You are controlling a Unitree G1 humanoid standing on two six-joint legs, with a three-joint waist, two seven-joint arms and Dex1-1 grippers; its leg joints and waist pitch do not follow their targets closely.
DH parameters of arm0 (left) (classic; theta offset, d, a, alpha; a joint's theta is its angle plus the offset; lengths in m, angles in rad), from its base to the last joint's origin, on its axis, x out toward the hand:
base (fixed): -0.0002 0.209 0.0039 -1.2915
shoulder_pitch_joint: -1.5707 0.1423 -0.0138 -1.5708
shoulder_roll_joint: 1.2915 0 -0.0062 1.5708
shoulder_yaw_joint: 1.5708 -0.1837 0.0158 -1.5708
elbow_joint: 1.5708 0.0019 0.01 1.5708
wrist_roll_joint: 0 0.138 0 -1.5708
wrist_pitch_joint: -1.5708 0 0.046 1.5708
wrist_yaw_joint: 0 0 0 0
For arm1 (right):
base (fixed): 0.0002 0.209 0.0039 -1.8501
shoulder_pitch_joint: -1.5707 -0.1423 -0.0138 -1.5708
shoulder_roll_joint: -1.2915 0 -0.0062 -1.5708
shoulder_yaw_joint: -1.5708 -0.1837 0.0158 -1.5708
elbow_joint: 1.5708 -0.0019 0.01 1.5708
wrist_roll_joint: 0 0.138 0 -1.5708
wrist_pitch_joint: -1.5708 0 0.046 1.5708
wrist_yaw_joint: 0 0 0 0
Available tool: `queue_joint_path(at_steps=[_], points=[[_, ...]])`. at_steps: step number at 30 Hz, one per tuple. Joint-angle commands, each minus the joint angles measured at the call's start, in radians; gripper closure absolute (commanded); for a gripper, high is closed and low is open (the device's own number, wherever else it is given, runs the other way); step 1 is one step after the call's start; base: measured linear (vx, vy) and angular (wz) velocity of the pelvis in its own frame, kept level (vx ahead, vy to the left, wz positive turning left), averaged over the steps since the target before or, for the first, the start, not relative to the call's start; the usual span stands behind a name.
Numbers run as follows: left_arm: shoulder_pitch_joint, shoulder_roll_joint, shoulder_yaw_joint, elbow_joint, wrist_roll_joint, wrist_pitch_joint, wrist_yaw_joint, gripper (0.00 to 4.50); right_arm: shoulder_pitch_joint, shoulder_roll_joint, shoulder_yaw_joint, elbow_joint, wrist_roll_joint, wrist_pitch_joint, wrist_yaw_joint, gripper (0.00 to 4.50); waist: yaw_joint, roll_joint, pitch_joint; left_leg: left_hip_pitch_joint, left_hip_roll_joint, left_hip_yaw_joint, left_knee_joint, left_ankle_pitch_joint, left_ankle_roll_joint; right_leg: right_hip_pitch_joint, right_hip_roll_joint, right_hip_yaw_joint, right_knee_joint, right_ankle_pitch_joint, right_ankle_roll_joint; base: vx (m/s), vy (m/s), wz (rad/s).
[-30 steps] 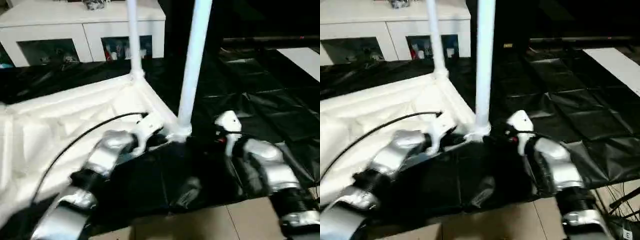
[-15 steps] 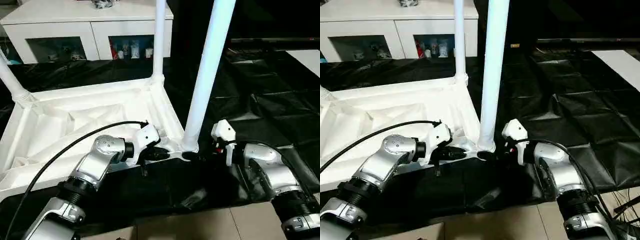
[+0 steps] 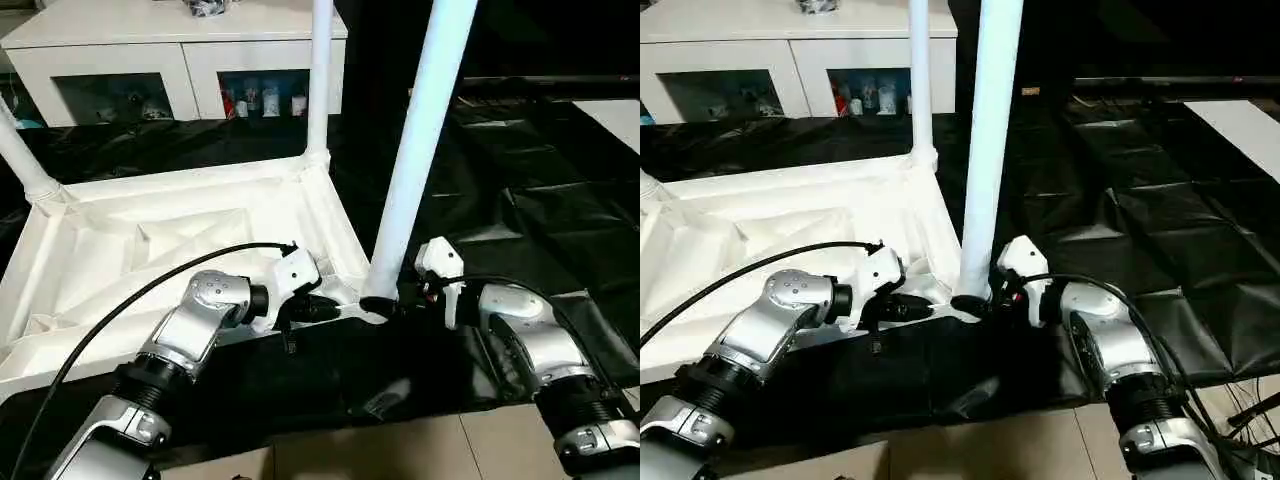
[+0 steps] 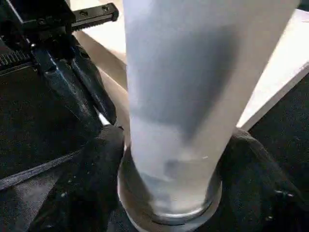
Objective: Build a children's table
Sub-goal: Rotate leg to tighten
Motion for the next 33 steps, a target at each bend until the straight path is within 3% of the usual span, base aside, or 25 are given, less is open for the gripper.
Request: queue_joint_path(at_steps=[1, 8, 19, 21, 24, 26, 27, 29, 30, 31, 33], points=[[0.005, -0.004, -0.019, -0.020, -0.014, 0.004, -0.024, 4.50, -0.006, 0.000, 0.008, 0.011, -0.014, -0.001, 0.006, 1.75, -0.001, -0.011, -0.058, 0.012, 0.029, -0.013, -0.071, -0.272, 0.051, 0.041, -0.037, 0.027, -0.067, -0.246, -0.232, 0.000, 0.000, 0.00], [0.005, 0.004, -0.021, -0.016, -0.011, 0.005, -0.031, 4.50, -0.002, -0.001, 0.016, 0.013, -0.021, -0.011, 0.004, 2.21, -0.003, -0.009, -0.058, 0.012, 0.029, -0.013, -0.072, -0.283, 0.048, 0.041, -0.036, 0.026, -0.068, -0.257, -0.231, 0.000, 0.000, 0.00], [0.000, -0.003, -0.018, -0.004, -0.005, 0.013, -0.010, 4.50, 0.005, 0.017, 0.010, 0.018, -0.020, -0.018, -0.024, 2.39, -0.006, -0.009, -0.058, 0.012, 0.028, -0.013, -0.071, -0.284, 0.048, 0.041, -0.036, 0.026, -0.068, -0.254, -0.236, 0.000, 0.000, 0.00], [-0.035, -0.044, 0.006, 0.069, 0.019, 0.031, 0.097, 4.50, -0.016, 0.074, -0.026, 0.063, -0.029, 0.013, -0.171, 2.40, -0.009, -0.007, -0.055, 0.013, 0.027, -0.013, -0.073, -0.300, 0.039, 0.038, -0.035, 0.026, -0.071, -0.278, -0.231, 0.000, 0.000, 0.00], [-0.057, -0.066, 0.015, 0.111, 0.034, 0.039, 0.154, 4.50, -0.019, 0.102, -0.038, 0.079, -0.036, -0.006, -0.229, 2.43, -0.014, -0.009, -0.053, 0.015, 0.025, -0.018, -0.076, -0.346, 0.011, 0.035, -0.037, 0.024, -0.079, -0.376, -0.198, 0.000, 0.000, 0.00], [-0.103, -0.110, 0.046, 0.196, 0.051, 0.047, 0.283, 4.50, -0.020, 0.152, -0.060, 0.085, -0.028, 0.008, -0.314, 2.45, -0.017, -0.008, -0.053, 0.013, 0.025, -0.018, -0.076, -0.357, 0.011, 0.032, -0.035, 0.026, -0.081, -0.382, -0.188, 0.000, 0.000, 0.00], [-0.133, -0.138, 0.068, 0.253, 0.058, 0.052, 0.369, 4.50, -0.019, 0.185, -0.073, 0.084, -0.021, 0.020, -0.364, 2.46, -0.016, -0.011, -0.054, 0.022, 0.022, -0.017, -0.074, -0.373, 0.003, 0.026, -0.034, 0.026, -0.087, -0.398, -0.181, 0.000, 0.000, 0.00], [-0.164, -0.167, 0.089, 0.310, 0.055, 0.059, 0.435, 4.50, -0.020, 0.221, -0.085, 0.087, -0.017, 0.042, -0.424, 2.46, -0.012, -0.012, -0.053, 0.021, 0.020, -0.016, -0.075, -0.366, 0.003, 0.027, -0.034, 0.027, -0.087, -0.401, -0.177, 0.000, 0.000, 0.00], [-0.201, -0.194, 0.105, 0.375, 0.058, 0.048, 0.517, 4.50, -0.031, 0.258, -0.083, 0.111, -0.052, 0.042, -0.528, 2.49, -0.011, -0.005, -0.054, 0.018, 0.019, -0.019, -0.077, -0.357, -0.001, 0.028, -0.035, 0.026, -0.087, -0.397, -0.172, 0.000, 0.000, 0.00], [-0.201, -0.194, 0.105, 0.375, 0.058, 0.048, 0.517, 4.50, -0.031, 0.258, -0.083, 0.111, -0.052, 0.042, -0.528, 2.49, -0.011, -0.005, -0.054, 0.018, 0.019, -0.019, -0.077, -0.357, -0.001, 0.028, -0.035, 0.026, -0.087, -0.397, -0.172, 0.000, 0.000, 0.00], [-0.241, -0.223, 0.120, 0.443, 0.060, 0.027, 0.578, 4.50, -0.063, 0.298, -0.089, 0.171, -0.104, 0.072, -0.700, 2.51, -0.016, -0.007, -0.053, 0.015, 0.015, -0.020, -0.077, -0.363, -0.001, 0.027, -0.034, 0.025, -0.089, -0.399, -0.170, 0.000, 0.000, 0.00]])
